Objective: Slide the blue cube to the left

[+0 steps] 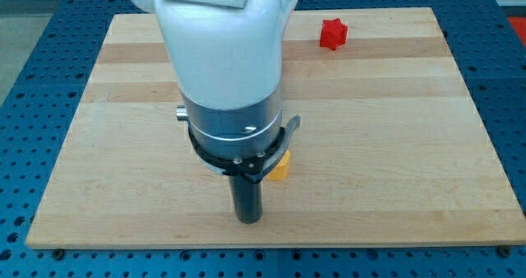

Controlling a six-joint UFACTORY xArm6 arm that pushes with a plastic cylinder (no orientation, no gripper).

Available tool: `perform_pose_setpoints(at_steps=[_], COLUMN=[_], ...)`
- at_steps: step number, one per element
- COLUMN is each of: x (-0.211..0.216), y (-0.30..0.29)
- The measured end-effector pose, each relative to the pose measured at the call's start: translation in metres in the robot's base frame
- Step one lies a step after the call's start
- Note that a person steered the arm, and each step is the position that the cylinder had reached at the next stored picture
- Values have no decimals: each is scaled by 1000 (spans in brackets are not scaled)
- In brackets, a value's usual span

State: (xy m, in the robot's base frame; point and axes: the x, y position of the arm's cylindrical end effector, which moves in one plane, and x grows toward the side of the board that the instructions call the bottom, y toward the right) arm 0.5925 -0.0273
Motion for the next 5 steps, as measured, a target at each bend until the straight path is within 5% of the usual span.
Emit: perform_pose_setpoints(at_steps=[2,3,5], x=[-55,-137,-183], y=[124,107,101])
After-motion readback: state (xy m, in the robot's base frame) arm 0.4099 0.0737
